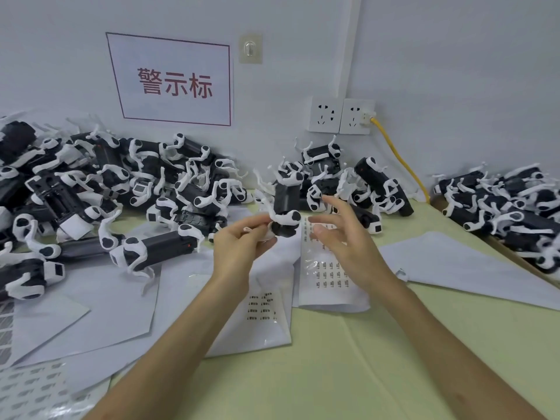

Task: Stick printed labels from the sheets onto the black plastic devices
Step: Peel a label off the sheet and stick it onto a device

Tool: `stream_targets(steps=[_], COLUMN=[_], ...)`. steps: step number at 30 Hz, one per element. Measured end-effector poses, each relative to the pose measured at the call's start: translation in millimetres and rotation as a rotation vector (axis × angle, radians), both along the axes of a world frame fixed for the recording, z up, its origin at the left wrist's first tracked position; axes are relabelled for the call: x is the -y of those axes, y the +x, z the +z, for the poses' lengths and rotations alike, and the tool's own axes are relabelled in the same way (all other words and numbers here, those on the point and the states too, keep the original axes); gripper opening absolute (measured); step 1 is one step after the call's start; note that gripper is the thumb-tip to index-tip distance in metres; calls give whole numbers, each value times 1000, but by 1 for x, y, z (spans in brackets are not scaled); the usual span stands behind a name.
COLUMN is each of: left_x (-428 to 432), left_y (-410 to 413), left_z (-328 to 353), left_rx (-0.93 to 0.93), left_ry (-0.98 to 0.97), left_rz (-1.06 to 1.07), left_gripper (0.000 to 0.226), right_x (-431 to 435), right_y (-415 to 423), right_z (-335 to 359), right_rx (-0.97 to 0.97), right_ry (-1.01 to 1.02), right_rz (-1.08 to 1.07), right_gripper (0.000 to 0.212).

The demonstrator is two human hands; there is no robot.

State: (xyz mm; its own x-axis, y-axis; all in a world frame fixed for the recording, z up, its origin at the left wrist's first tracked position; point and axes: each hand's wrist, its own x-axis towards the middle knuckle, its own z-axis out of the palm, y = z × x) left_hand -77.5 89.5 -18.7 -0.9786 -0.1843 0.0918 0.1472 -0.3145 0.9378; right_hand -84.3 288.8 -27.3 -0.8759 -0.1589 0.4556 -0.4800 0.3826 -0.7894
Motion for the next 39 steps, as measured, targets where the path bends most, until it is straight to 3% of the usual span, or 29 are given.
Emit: stream_targets(steps=[4,8,11,13,16,18,21,25,29,34,39], left_x=[-11,-16,-15,-13,-3,3,-1,-8,-5,2,-1], left_y=[5,10,10,8,5,4,7,6,4,1,2], left_z=[-4,-5,-1,2,8,8,5,0,-1,4,0], left_rx=[-103,-170,-109,-56,-65,-157,-203,-157,-69,76,12], left_ry=[-90,-270,-224,-126,-5,-114,-303,-256,-93,182,-155], left_rz=[-168,-339,-383,-244,-49,-60,-177,-159,-163,-315,-189], left_gripper=[35,33,38,30,32,39,32,29,27,27,21], right_x=[8,3,-1,-2,-6,-4,-1,-2,-4,-7,-5], right_y=[2,-1,-4,-3,-3,-3,-1,-1,-2,-1,2], right_z=[4,6,5,6,4,5,3,0,2,6,13], right_rx=[129,47,5,-69,-282,-409,-425,-381,-184,-140,-112], right_ry=[-237,-339,-396,-325,-42,107,192,236,57,-117,-323], right_rz=[116,34,-6,-68,-180,-193,-158,-155,-87,-80,-2], right_gripper=[74,67,84,100,109,108,107,110,105,88,79])
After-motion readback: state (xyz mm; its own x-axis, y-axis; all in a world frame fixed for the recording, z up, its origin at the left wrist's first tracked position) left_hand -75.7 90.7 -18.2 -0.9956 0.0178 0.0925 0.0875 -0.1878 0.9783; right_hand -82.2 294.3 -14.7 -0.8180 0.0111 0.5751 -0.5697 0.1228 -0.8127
